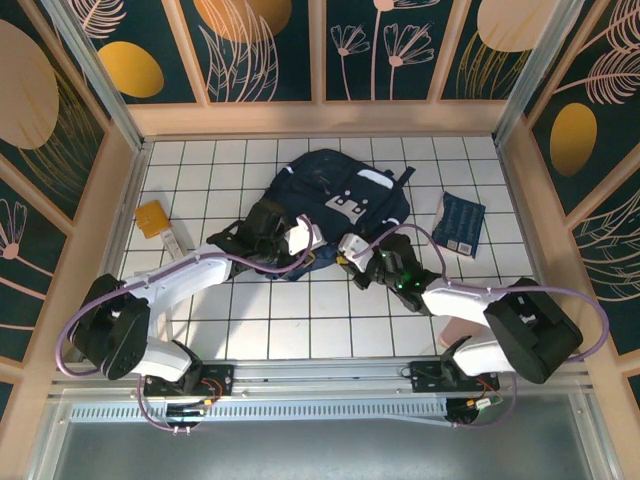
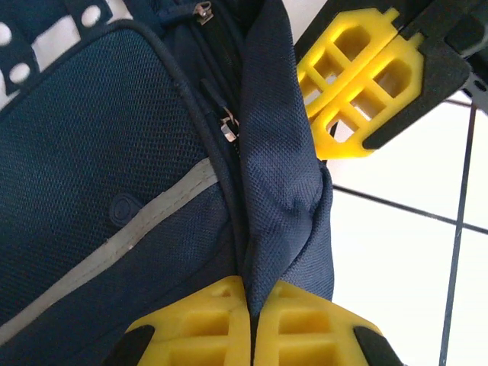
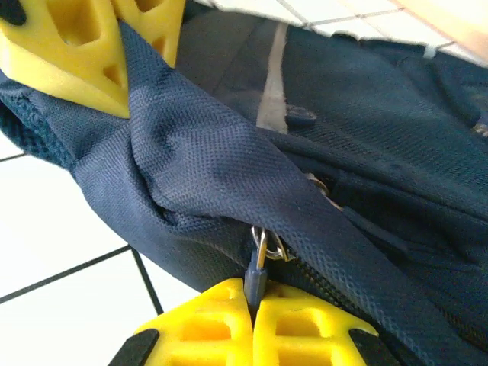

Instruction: Pack the student bag

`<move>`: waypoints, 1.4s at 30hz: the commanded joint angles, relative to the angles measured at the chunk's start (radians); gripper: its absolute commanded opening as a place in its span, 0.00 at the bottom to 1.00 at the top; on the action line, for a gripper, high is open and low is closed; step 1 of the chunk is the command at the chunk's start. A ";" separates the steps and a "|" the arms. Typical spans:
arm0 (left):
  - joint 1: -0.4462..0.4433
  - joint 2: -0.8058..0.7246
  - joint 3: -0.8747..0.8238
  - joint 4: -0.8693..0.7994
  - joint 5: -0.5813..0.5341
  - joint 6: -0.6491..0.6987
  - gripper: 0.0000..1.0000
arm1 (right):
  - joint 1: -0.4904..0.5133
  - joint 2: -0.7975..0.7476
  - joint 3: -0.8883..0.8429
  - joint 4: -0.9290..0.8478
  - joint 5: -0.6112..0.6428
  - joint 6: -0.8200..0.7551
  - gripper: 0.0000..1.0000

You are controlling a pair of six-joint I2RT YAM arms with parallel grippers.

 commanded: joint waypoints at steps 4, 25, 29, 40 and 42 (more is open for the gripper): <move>-0.029 0.018 0.051 0.231 0.042 -0.077 0.00 | 0.084 0.048 0.122 -0.245 -0.063 -0.023 0.00; -0.027 -0.067 -0.098 0.348 0.040 -0.667 0.58 | 0.034 0.035 0.132 -0.448 -0.192 0.674 0.00; -0.031 -0.140 -0.305 0.488 0.047 -1.231 0.58 | 0.039 0.044 0.130 -0.516 -0.198 0.683 0.14; -0.246 -0.137 -0.294 0.359 -0.128 -1.386 0.61 | -0.140 -0.132 0.103 -0.577 -0.079 1.276 0.74; -0.279 -0.079 -0.251 0.339 -0.150 -1.388 0.62 | -0.174 -0.133 0.105 -0.613 -0.055 1.406 0.78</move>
